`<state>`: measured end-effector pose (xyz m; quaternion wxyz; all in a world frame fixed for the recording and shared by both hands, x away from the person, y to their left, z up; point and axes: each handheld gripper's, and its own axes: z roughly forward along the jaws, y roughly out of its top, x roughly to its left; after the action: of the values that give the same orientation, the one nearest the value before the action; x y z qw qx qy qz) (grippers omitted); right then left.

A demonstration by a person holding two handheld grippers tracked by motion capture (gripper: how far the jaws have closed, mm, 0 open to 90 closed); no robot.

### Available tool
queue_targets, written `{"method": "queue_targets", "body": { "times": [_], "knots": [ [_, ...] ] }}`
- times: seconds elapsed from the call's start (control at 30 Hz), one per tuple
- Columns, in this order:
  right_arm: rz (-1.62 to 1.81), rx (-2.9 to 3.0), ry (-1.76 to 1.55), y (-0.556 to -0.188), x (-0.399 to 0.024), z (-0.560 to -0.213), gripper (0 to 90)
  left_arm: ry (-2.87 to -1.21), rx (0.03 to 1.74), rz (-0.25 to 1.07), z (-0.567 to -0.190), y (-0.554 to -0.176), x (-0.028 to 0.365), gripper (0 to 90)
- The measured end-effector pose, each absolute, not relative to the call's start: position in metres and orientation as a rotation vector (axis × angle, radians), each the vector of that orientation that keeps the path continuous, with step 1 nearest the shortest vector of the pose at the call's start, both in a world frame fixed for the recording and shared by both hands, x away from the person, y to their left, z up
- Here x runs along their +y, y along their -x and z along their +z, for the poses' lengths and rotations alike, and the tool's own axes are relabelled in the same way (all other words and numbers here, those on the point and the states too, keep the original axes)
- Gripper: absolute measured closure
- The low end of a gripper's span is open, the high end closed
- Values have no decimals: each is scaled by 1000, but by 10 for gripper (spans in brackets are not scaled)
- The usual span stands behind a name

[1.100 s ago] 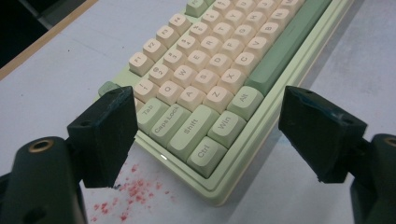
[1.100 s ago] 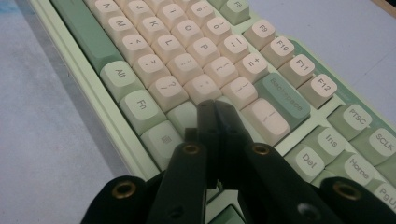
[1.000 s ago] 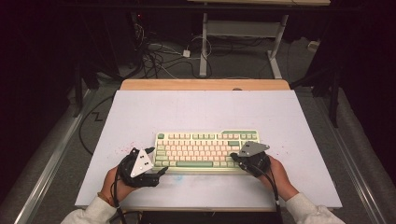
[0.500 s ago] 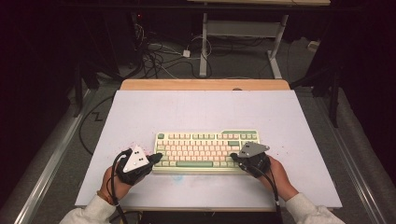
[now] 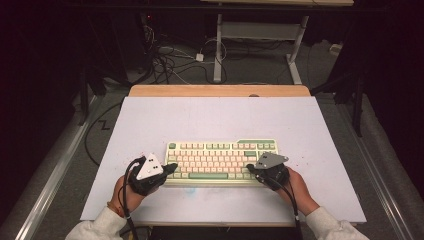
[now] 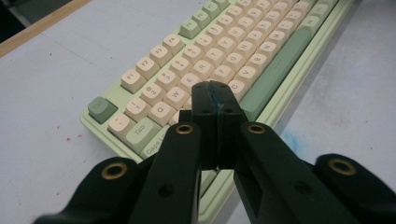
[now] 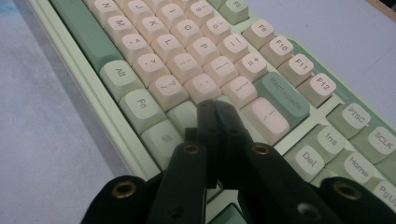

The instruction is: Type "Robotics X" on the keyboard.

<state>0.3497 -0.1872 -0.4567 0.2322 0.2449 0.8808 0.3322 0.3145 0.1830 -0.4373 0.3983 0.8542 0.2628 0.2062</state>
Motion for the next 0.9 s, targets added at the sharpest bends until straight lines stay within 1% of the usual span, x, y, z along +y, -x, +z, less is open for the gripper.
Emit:
{"method": "queue_targets", "body": {
  "times": [0.43, 0.9],
  "knots": [
    [914, 2418, -674, -349, -187, -457, 900, -2247, 648, 481, -443, -335, 152, 876],
    [916, 2419, -674, -349, -187, -457, 900, -2301, 660, 453, -453, -347, 140, 875]
  ]
}}
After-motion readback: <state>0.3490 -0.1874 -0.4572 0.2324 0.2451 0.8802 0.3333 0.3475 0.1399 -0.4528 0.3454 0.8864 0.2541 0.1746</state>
